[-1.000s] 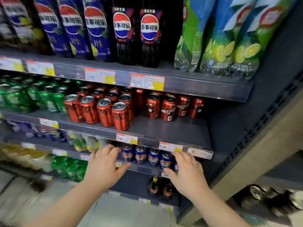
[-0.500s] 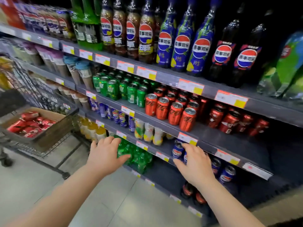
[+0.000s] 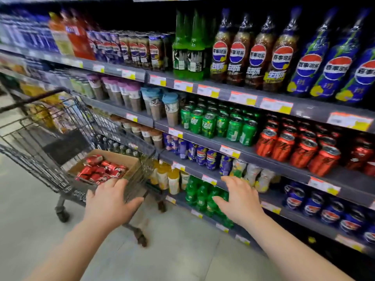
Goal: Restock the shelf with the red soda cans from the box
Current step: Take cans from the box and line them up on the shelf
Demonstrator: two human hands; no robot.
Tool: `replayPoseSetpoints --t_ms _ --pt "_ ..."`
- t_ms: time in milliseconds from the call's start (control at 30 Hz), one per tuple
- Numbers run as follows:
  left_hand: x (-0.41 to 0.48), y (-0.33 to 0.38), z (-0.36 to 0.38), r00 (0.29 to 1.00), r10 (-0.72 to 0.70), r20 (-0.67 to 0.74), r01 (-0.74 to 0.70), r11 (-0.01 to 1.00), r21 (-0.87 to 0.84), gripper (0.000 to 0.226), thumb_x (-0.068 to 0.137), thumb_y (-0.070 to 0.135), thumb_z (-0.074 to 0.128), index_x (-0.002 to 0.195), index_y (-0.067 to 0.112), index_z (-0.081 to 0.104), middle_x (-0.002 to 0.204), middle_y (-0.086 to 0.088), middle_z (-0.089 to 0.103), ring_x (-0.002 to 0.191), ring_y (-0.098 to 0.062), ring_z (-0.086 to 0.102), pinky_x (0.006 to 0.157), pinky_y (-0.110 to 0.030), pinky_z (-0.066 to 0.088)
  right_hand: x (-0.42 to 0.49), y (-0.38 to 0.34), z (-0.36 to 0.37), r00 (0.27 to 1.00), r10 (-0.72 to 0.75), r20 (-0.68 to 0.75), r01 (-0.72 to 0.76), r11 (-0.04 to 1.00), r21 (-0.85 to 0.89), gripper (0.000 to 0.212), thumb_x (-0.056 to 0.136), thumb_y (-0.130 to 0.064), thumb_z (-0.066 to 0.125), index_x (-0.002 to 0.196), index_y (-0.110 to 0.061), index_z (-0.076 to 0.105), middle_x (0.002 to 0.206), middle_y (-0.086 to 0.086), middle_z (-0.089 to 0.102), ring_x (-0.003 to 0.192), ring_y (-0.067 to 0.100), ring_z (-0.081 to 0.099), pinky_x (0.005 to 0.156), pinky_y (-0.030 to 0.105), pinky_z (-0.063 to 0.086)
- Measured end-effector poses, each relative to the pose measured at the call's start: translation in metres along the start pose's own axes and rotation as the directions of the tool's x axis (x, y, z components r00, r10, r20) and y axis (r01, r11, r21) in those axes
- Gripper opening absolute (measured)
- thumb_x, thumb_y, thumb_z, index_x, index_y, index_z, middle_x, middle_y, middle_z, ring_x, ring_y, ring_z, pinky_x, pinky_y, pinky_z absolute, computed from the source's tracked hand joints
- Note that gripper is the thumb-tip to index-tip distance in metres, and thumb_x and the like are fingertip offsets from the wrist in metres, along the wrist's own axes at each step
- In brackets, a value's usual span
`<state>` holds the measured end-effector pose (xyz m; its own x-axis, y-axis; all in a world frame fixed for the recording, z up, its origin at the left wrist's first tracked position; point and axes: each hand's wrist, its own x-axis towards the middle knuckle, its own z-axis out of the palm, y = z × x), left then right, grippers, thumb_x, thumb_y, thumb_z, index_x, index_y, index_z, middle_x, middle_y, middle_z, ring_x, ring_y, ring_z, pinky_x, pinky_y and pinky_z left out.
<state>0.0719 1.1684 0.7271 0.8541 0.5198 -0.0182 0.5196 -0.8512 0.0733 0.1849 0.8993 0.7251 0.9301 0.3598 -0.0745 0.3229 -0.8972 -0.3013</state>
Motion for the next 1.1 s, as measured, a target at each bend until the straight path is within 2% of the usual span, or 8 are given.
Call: replayPoseSetpoints --t_ms 267,533,667,767,967,1100 --pt "0.069 -0.050 0.014 0.999 0.027 0.037 -0.026 1.000 -0.008 0.078 0.080 0.072 0.042 0.143 0.029 0.029 0.149 0.004 0.033 0.138 -0.020 0.029 0.113 -0.049 0.023 0.073 -0.057 0.036 0.998 0.013 0.059 -0.013 1.000 0.006 0.065 0.086 -0.053 0.051 0.142 -0.029 0.029 0.148 -0.005 0.034 0.141 0.024 0.026 0.112 0.046 0.028" --pt "0.196 -0.130 0.023 0.992 -0.048 0.113 0.040 0.997 0.073 0.069 0.079 0.069 0.045 0.136 0.032 0.036 0.142 0.007 0.041 0.132 -0.017 0.037 0.108 -0.041 0.030 0.215 -0.142 0.091 0.982 -0.007 0.188 0.003 1.000 0.023 0.066 0.086 -0.054 0.050 0.143 -0.028 0.028 0.150 -0.002 0.032 0.142 0.024 0.023 0.113 0.046 0.025" --pt "0.267 -0.157 0.023 0.978 -0.117 0.172 0.104 0.991 0.082 0.070 0.080 0.070 0.044 0.138 0.032 0.034 0.144 0.006 0.039 0.135 -0.017 0.034 0.112 -0.043 0.024 0.283 -0.182 0.103 0.965 -0.057 0.254 0.053 0.998 0.023 0.066 0.088 -0.052 0.050 0.145 -0.028 0.025 0.153 -0.002 0.027 0.143 0.024 0.020 0.115 0.045 0.020" --pt "0.301 -0.170 0.029 0.953 -0.147 0.263 0.120 0.986 0.119 0.075 0.080 0.070 0.042 0.141 0.028 0.031 0.147 0.002 0.036 0.137 -0.021 0.031 0.115 -0.046 0.021 0.323 -0.202 0.110 0.959 -0.068 0.276 0.065 0.998 0.022 0.066 0.088 -0.051 0.051 0.145 -0.028 0.026 0.153 -0.003 0.028 0.143 0.024 0.020 0.115 0.045 0.022" --pt "0.356 -0.201 0.055 0.902 -0.130 0.412 0.071 0.985 0.154 0.078 0.078 0.072 0.041 0.140 0.027 0.032 0.144 0.002 0.038 0.137 -0.021 0.031 0.114 -0.048 0.022 0.363 -0.237 0.142 0.941 -0.056 0.334 0.047 0.998 0.034 0.064 0.089 -0.050 0.049 0.144 -0.029 0.026 0.152 -0.003 0.029 0.143 0.024 0.021 0.116 0.043 0.020" --pt "0.399 -0.226 0.087 0.878 -0.056 0.476 -0.034 0.983 0.179 0.078 0.078 0.072 0.044 0.139 0.025 0.033 0.142 0.001 0.040 0.136 -0.021 0.033 0.113 -0.045 0.026 0.378 -0.263 0.175 0.931 0.001 0.366 -0.013 0.999 0.031 0.063 0.089 -0.049 0.049 0.143 -0.028 0.027 0.150 -0.001 0.030 0.141 0.022 0.025 0.114 0.040 0.025"
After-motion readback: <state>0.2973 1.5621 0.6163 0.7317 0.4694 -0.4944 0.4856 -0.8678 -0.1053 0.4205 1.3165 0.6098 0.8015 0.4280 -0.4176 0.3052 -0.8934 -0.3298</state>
